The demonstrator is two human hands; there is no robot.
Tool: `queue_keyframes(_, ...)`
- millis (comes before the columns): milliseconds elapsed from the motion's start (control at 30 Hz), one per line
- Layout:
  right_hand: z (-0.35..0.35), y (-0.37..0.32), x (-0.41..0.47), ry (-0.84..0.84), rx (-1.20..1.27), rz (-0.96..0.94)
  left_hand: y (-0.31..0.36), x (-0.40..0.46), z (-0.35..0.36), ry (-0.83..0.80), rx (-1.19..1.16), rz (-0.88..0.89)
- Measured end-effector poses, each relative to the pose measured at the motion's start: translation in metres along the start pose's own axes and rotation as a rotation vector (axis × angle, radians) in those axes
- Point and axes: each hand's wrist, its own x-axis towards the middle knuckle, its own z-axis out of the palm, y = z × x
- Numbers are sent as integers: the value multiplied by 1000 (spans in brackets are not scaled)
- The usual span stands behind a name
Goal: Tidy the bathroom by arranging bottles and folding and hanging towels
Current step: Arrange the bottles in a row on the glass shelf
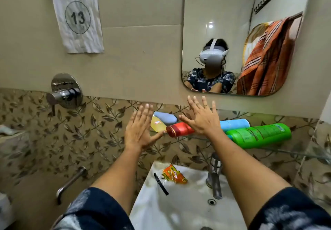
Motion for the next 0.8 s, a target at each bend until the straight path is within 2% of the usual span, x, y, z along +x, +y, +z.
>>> queue_keyframes(133,8,-4,17,-132,154,-64,-10,10,14,-175,-68,232)
queue_keyframes(367,14,-23,52,-242,277,-56,-30,45,25,-206,-75,316)
queue_keyframes(467,14,-33,63,-328,266,-63,-36,54,27,-154,-12,423)
queue_keyframes(633,22,-42,72,-414,218,-68,-42,59,35,-62,-36,510)
queue_keyframes(800,27,-46,78,-390,213,-61,-45,63,40,11,-64,579)
